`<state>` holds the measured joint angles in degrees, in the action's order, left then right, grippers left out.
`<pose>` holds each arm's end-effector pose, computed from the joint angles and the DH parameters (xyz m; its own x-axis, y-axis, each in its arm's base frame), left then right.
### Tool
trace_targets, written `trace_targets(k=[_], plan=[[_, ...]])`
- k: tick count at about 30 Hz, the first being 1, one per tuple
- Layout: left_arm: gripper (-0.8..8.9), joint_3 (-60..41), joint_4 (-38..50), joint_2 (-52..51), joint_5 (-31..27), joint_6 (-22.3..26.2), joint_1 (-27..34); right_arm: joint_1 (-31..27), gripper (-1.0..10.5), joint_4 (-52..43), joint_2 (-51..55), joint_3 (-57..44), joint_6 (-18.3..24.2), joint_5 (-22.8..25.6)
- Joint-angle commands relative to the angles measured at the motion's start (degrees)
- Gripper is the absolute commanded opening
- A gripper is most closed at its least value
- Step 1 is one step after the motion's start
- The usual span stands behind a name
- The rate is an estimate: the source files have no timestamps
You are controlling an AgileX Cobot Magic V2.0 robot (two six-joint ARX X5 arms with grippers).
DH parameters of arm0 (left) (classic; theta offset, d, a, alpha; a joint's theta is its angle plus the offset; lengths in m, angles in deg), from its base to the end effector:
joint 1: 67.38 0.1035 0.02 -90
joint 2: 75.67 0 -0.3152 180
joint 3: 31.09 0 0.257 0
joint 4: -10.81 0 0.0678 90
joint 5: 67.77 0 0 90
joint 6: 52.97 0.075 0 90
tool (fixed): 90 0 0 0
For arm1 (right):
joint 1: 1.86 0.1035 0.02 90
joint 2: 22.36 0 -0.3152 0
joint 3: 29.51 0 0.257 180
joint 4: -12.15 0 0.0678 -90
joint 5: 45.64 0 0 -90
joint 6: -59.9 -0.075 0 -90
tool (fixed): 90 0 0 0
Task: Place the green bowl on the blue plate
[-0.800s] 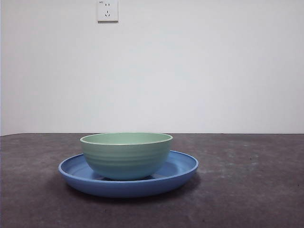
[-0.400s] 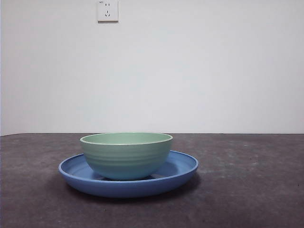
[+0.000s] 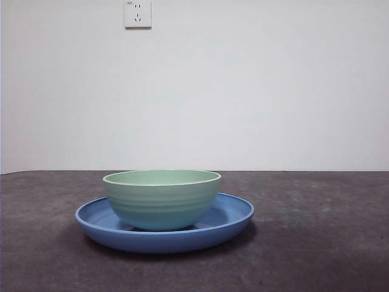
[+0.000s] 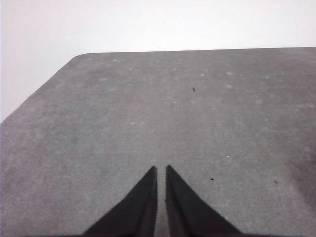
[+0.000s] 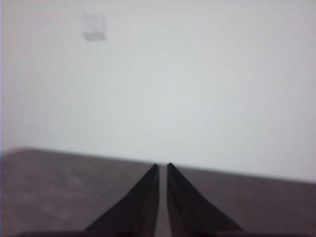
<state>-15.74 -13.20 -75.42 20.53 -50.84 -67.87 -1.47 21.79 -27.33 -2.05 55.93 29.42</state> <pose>0.0940 0.0014 0.1497 0.9877 0.0212 -0.1548 -0.0150 0.9990 0.0413 0.0801 0.0199 0.2603 0.9402 0.2642 0.2149 -0.2727 0.9620 0.0103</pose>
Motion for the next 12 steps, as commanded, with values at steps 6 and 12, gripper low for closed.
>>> trace_targets(k=[6, 12], plan=[[0.28, -1.18, -0.24, -0.07, -0.35, -0.26, 0.11, -0.92, 0.2, 5.11, 1.57, -7.02, 3.17, 13.51], [0.28, -1.18, -0.24, -0.07, -0.35, -0.26, 0.11, -1.20, 0.2, 9.03, 3.32, -10.29, 3.30, 18.40]])
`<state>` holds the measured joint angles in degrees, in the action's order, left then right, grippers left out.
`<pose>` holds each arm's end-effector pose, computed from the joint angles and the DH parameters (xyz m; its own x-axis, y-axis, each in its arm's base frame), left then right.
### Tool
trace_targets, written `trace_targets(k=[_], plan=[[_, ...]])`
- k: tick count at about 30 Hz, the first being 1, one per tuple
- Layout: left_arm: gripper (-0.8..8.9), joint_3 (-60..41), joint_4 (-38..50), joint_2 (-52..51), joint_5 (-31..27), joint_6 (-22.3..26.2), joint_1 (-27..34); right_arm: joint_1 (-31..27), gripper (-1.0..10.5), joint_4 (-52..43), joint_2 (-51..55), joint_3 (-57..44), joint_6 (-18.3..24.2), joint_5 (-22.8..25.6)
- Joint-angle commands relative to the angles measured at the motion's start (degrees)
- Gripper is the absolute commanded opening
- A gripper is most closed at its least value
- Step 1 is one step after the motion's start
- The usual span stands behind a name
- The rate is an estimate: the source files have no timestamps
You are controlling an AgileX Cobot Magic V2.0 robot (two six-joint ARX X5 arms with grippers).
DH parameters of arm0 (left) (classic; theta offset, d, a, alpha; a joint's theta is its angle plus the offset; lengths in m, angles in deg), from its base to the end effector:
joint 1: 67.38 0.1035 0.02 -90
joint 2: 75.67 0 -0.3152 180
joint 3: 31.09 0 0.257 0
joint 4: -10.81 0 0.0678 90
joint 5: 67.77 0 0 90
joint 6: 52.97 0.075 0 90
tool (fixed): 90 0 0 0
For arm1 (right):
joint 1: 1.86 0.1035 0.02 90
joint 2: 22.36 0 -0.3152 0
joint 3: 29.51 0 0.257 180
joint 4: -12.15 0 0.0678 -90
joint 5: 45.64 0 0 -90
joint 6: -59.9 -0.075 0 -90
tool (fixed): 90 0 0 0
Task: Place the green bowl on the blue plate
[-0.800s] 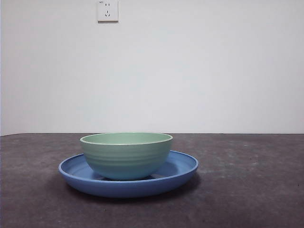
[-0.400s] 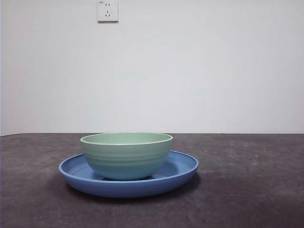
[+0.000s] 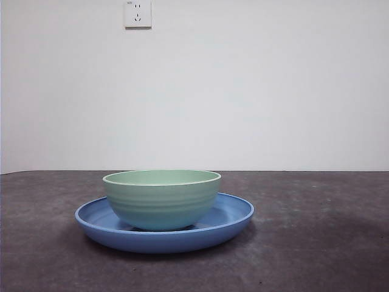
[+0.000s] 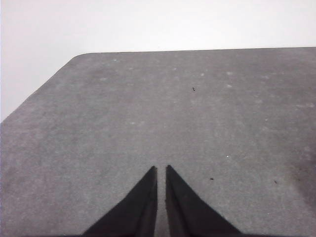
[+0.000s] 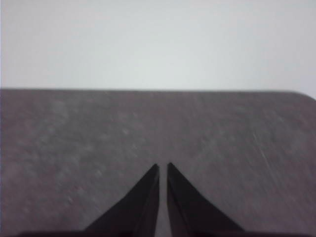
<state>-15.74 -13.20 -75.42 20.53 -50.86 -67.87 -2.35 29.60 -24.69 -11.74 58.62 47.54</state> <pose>0.0940 0.0014 0.1497 0.9877 0.0212 -0.1548 -0.0150 0.9990 0.0410 0.0953 -0.0050 0.1797 0.9973 -0.0640 -0.0350 0.0647 0.9977 0.0204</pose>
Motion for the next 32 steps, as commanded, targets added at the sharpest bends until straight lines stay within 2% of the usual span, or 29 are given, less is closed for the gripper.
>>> trace_targets(k=[1, 8, 32], plan=[[0.28, -1.18, -0.24, -0.07, -0.35, -0.24, 0.11, -0.48, 0.2, 2.56, 1.05, -0.94, 0.85, 0.31], [0.28, -1.18, -0.24, -0.07, -0.35, -0.24, 0.11, -0.87, 0.2, 7.17, 2.12, -3.26, 1.18, 0.24], [0.28, -1.18, -0.24, -0.07, -0.35, -0.24, 0.11, -0.72, 0.2, 6.21, 2.12, -3.37, 1.92, -0.74]])
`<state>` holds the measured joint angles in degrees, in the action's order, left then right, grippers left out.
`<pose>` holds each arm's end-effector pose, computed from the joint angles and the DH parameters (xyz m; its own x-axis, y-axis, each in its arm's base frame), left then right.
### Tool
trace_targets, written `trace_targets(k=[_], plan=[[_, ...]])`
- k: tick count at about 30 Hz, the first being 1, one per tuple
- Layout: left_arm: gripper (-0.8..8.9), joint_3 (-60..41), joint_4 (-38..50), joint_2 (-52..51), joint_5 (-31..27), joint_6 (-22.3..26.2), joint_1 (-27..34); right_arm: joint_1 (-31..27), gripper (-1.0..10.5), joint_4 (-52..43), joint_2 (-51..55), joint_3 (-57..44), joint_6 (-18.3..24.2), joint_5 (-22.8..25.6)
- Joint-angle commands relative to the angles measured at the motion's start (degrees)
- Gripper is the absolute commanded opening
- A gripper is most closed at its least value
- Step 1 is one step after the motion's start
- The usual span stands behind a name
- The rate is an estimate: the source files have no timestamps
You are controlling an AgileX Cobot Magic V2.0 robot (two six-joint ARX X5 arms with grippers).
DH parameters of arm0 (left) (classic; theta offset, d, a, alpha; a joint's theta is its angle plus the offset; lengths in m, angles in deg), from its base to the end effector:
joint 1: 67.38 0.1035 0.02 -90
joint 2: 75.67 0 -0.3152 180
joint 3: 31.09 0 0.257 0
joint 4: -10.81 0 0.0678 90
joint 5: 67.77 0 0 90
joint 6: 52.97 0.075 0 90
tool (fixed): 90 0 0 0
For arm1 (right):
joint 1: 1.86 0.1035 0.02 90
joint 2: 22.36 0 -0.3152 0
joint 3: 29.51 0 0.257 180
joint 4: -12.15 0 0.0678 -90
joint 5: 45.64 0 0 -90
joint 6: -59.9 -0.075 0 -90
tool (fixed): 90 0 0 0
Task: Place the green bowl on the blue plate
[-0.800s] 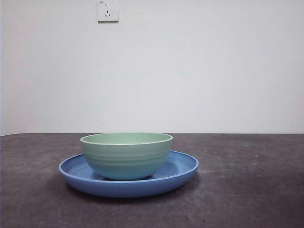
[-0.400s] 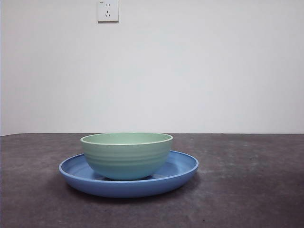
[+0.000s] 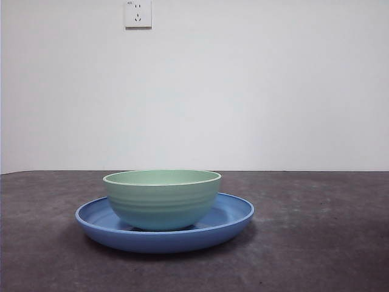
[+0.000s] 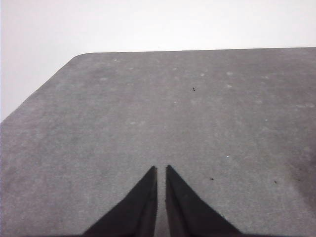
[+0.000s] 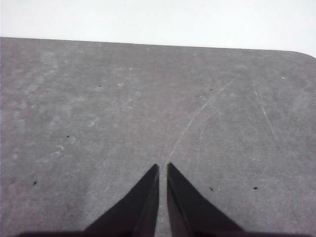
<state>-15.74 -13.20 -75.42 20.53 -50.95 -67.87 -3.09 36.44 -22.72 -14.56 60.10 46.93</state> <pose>0.0940 0.0014 0.1497 0.9877 0.0212 -0.1548 -0.0153 0.9991 0.0394 0.0941 -0.0054 0.1462 0.9835 -0.0660 -0.1683 0.0650 0.9978 -0.0110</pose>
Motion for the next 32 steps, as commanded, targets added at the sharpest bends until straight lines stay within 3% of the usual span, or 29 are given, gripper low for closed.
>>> trace_targets(k=[1, 32], plan=[[0.28, -1.18, -0.24, -0.07, -0.35, -0.15, 0.11, 0.02, 0.2, -0.90, 0.15, -0.55, 0.44, -0.13], [0.28, -1.18, -0.24, -0.07, -0.35, -0.15, 0.11, 0.02, 0.2, -1.88, 0.15, -0.52, 0.44, -0.13]])
